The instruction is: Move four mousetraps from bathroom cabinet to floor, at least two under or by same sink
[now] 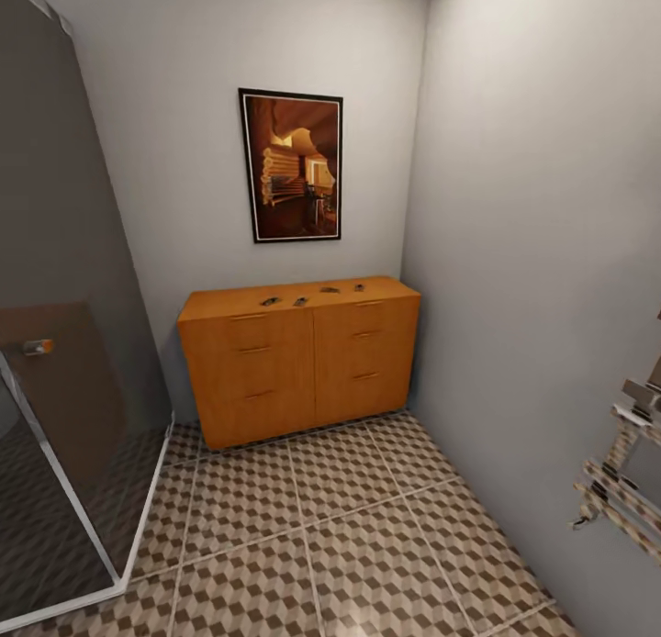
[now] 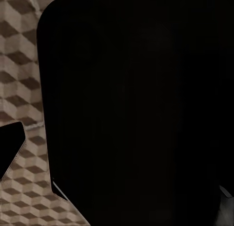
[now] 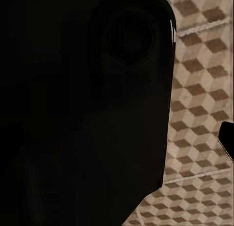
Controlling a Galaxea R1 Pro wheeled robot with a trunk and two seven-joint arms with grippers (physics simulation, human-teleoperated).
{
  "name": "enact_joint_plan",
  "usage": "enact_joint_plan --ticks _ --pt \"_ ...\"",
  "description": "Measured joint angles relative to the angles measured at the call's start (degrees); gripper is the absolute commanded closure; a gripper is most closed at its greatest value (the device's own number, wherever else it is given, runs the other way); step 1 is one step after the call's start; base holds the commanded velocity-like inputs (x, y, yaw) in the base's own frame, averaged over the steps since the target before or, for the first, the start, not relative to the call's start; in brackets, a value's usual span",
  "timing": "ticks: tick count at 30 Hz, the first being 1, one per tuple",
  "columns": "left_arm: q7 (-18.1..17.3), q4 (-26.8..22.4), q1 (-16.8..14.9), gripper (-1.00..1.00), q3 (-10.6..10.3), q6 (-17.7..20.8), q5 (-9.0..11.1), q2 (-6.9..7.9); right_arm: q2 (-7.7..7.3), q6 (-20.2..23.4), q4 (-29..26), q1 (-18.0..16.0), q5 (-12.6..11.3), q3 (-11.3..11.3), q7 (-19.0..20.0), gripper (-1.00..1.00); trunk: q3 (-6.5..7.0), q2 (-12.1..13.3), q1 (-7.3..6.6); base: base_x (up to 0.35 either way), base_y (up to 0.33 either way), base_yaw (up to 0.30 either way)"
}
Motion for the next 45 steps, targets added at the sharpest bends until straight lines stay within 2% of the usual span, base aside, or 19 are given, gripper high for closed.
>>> enact_joint_plan --ticks 45 --pt "0.00 0.01 0.00 -1.00 0.25 -0.04 0.09 0.02 0.00 0.00 0.00 0.00 -0.05 0.00 0.00 -1.00 0.00 0.00 0.00 0.294 0.000 0.000"
